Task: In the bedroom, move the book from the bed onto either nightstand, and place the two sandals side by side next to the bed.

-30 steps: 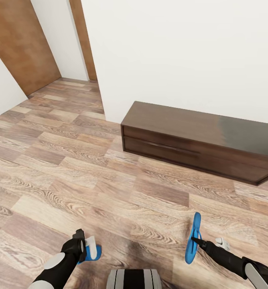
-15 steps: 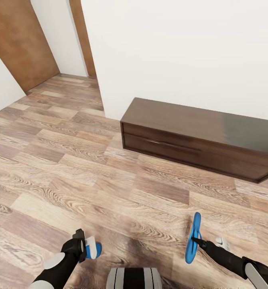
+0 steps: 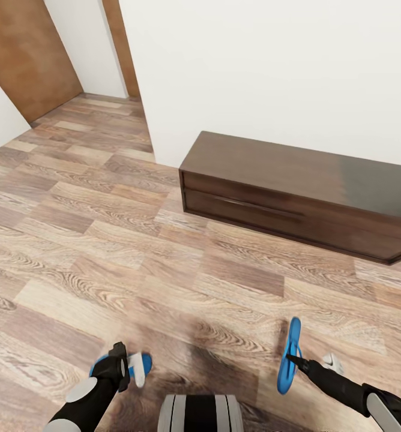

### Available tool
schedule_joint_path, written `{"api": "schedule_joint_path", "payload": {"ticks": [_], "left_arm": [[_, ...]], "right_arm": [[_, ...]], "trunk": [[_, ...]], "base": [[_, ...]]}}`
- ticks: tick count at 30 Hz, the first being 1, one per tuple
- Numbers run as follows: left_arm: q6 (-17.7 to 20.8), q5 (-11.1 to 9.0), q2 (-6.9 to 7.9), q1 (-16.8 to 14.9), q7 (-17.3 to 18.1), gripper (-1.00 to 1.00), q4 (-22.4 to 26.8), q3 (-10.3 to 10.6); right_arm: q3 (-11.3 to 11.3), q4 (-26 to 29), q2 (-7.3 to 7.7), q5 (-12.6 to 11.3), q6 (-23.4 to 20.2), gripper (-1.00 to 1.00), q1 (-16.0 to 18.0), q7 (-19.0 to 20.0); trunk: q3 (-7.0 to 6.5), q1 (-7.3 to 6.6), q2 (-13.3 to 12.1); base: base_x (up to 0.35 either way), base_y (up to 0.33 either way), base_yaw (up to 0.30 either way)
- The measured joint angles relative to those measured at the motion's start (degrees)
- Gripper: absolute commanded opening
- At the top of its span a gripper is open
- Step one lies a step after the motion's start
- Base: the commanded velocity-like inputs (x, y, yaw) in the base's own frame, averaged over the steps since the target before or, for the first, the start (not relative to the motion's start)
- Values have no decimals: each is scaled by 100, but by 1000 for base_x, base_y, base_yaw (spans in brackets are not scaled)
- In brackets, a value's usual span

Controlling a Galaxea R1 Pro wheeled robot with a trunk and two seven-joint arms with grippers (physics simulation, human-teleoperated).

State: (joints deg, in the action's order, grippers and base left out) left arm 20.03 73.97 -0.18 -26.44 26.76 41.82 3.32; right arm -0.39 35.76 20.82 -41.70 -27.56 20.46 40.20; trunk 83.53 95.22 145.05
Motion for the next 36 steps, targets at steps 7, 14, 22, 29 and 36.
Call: {"api": "schedule_joint_path", "payload": {"ticks": [7,14,22,29,36], "left_arm": [[0,0,0,0,1,100,0,0],[0,0,0,0,1,100,0,0],[0,0,0,4,3,100,0,0],[0,0,0,1,1,100,0,0],[0,0,0,1,1,100,0,0]], "right_arm": [[0,0,0,0,0,-100,0,0],[-1,1,0,-7,-2,-100,1,1],[-1,1,0,-7,-2,-100,1,1],[-1,1,0,-7,-2,-100,1,1],[-1,1,0,-7,0,-100,1,1]], "trunk": [[155,18,9],[156,18,10],[156,18,10],[156,18,10],[156,18,10]], "base": [[0,0,0],[0,0,0],[0,0,0],[0,0,0],[0,0,0]]}}
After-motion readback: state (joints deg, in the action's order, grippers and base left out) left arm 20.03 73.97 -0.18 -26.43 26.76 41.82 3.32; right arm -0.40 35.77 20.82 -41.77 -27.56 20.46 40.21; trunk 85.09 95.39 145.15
